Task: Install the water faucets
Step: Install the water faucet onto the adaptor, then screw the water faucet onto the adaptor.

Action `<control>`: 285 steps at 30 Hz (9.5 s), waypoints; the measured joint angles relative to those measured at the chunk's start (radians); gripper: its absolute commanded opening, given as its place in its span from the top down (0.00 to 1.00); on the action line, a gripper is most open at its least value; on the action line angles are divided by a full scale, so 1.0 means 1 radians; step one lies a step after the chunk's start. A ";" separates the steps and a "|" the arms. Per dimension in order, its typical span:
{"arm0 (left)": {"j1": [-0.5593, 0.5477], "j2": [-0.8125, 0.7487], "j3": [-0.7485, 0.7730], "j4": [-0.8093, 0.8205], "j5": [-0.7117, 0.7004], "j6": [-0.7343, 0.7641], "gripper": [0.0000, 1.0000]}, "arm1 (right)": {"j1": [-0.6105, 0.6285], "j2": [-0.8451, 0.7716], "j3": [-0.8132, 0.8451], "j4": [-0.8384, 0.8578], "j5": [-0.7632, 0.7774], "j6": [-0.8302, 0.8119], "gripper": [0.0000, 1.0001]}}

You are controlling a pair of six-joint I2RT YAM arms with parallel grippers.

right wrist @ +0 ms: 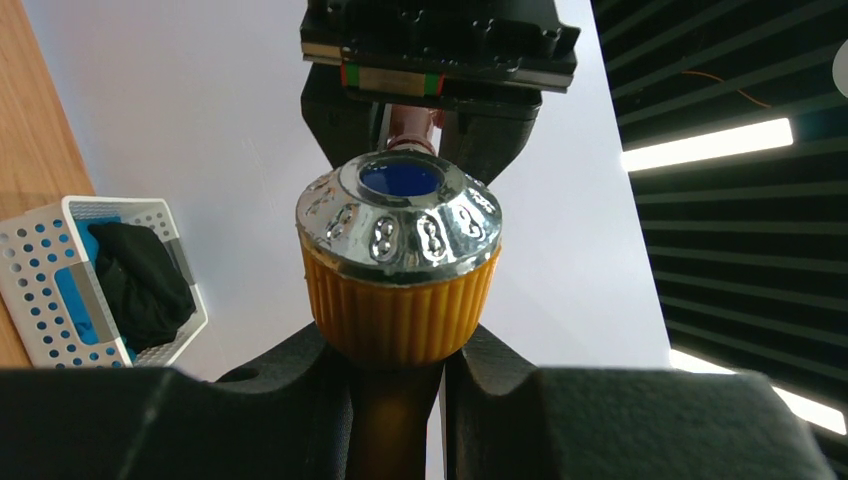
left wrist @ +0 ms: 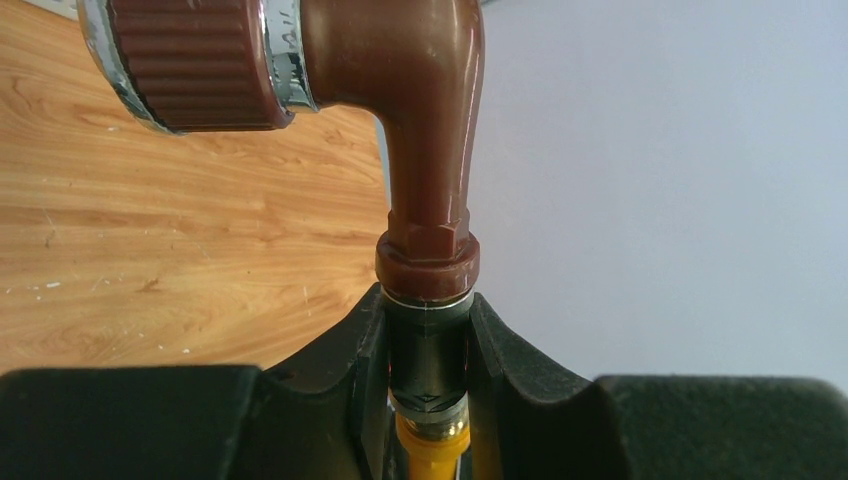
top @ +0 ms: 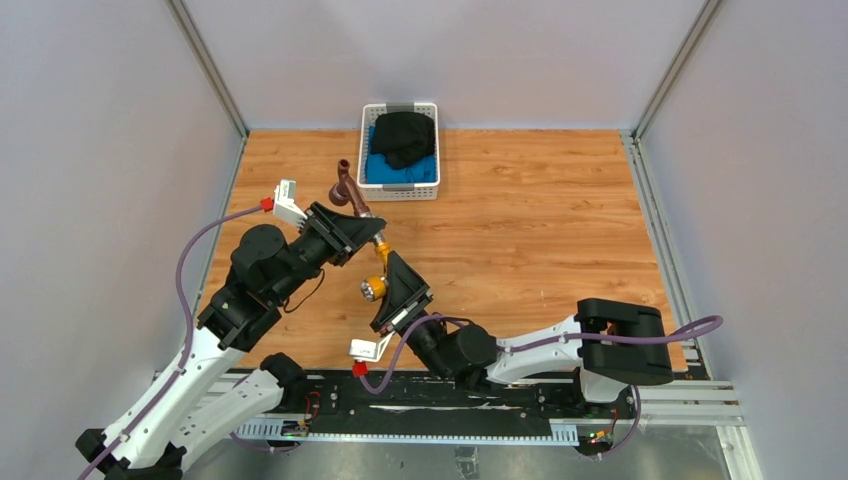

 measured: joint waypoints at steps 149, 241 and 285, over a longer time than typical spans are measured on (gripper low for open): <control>0.008 0.111 -0.487 1.331 0.224 0.127 1.00 | -0.720 -0.475 -0.004 -0.729 -1.051 3.357 1.00; -0.209 0.374 -0.379 1.315 -0.341 0.049 0.25 | -0.739 -0.573 -0.003 -0.940 -0.819 3.032 1.00; -0.234 0.368 -0.386 1.352 -0.330 0.095 1.00 | -0.708 -0.617 -0.054 -0.948 -0.813 3.399 0.88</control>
